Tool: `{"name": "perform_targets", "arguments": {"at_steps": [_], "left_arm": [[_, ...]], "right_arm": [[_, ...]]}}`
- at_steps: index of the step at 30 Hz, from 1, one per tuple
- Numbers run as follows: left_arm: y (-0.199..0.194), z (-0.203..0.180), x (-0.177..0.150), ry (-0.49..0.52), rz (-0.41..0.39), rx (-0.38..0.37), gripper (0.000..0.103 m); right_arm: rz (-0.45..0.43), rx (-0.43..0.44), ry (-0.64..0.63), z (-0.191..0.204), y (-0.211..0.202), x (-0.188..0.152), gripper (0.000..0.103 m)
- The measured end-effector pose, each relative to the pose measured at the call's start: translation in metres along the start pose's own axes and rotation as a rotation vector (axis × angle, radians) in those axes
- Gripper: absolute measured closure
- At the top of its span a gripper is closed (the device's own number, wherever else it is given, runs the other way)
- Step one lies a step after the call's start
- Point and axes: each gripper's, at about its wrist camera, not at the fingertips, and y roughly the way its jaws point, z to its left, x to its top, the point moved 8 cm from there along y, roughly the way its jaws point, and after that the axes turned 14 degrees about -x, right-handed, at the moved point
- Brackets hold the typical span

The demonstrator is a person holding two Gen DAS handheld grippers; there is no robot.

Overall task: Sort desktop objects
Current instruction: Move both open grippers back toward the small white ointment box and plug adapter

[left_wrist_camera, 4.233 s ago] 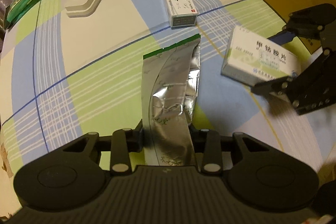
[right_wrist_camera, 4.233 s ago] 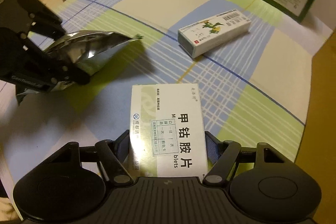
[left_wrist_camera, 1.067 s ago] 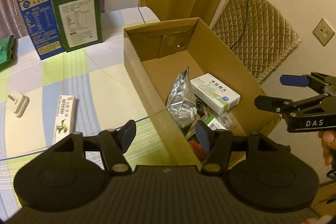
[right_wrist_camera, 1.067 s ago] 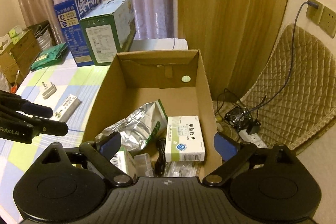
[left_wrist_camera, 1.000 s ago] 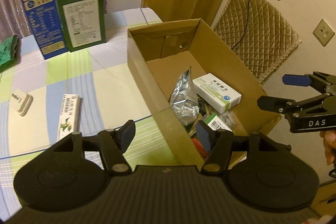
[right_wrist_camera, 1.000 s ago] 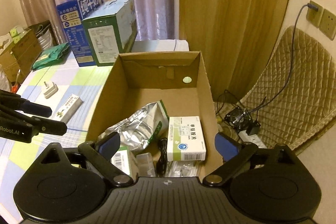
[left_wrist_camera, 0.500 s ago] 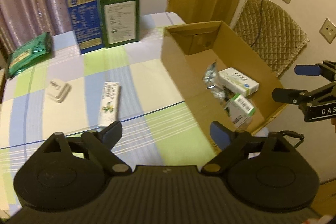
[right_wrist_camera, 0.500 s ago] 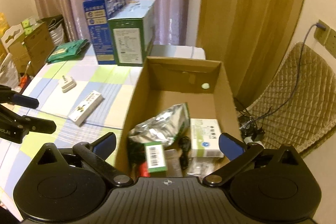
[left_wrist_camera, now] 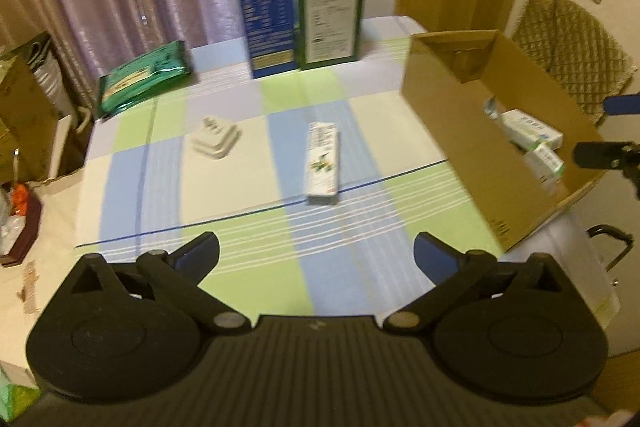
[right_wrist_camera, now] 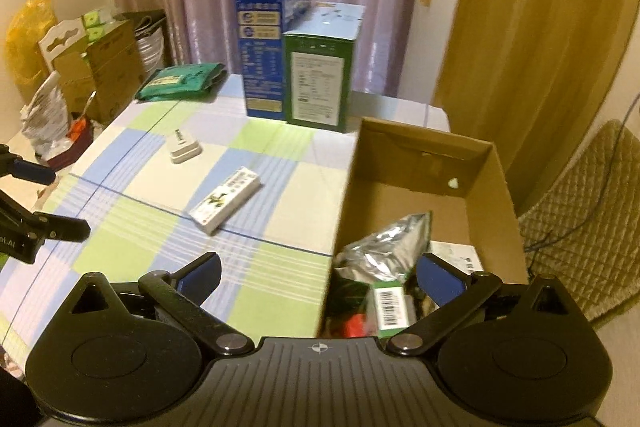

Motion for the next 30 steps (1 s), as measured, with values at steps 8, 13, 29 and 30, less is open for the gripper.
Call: {"name": "perform_targets", "arguments": {"at_steps": [8, 13, 29, 30], "left_arm": [[-0.012, 0.040, -0.027, -0.040, 0.002, 0.042, 0.001], [-0.014, 0.063, -0.044, -0.069, -0.001, 0.042, 0.001], [0.000, 0.139, -0.081, -0.114, 0.011, 0.064, 0.001], [0.002, 0.142, -0.080, -0.119, 0.005, 0.059, 0.001]], "right_arm": [[0.010, 0.032, -0.045, 0.037, 0.004, -0.001, 0.002], [0.018, 0.049, -0.074, 0.060, 0.007, -0.002, 0.002], [0.088, 0.120, -0.110, 0.129, 0.055, -0.010, 0.002], [0.093, 0.124, -0.107, 0.132, 0.059, -0.011, 0.002]]}}
